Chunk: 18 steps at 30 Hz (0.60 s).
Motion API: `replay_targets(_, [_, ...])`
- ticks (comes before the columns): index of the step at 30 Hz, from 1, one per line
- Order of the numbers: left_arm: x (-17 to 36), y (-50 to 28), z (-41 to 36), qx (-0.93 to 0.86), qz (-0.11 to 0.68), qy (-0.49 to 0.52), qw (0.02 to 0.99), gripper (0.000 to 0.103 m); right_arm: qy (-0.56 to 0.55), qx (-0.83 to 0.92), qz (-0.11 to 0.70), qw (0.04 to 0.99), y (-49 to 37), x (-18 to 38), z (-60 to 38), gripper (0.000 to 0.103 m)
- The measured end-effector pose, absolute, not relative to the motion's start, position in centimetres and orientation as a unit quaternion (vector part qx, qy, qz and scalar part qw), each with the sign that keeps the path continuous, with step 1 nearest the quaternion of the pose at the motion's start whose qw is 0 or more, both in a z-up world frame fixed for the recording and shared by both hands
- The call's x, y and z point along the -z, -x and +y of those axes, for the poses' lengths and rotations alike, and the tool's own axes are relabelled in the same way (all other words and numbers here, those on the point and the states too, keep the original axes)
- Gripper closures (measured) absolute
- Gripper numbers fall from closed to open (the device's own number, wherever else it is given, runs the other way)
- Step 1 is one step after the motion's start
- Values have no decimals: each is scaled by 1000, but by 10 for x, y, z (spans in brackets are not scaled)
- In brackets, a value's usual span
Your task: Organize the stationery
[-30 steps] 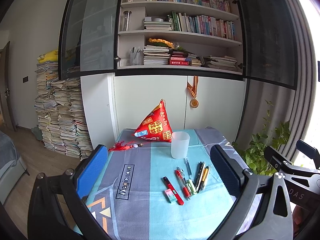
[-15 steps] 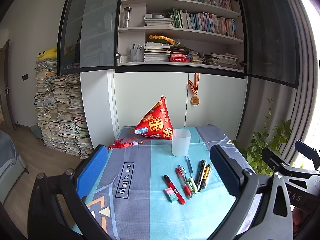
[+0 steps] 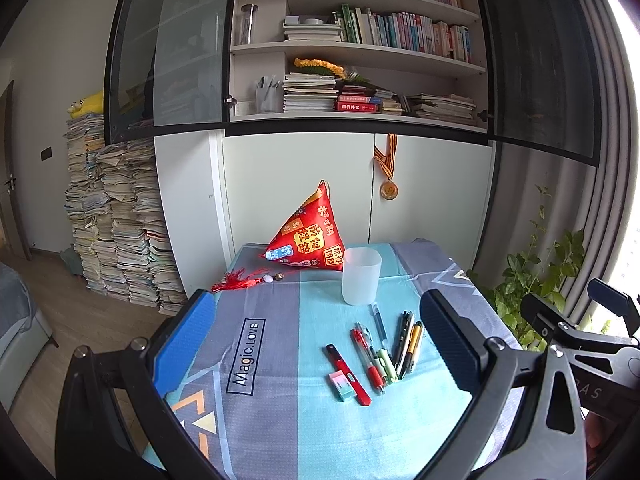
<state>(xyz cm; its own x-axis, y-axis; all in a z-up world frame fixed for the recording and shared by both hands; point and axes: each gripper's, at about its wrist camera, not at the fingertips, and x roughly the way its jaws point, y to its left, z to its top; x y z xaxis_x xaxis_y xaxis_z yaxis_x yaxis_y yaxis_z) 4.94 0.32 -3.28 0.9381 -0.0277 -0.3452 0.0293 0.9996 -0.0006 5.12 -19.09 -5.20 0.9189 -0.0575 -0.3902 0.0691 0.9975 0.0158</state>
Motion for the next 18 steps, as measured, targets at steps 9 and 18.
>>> replay_targets(9, [36,-57,1,16,181,-6,983,2,-15,34,210,977,-62,54,-191,0])
replay_targets(18, [44,-71,0,15,199,-6,980,2,-15,35,225,974,-76,60,-191,0])
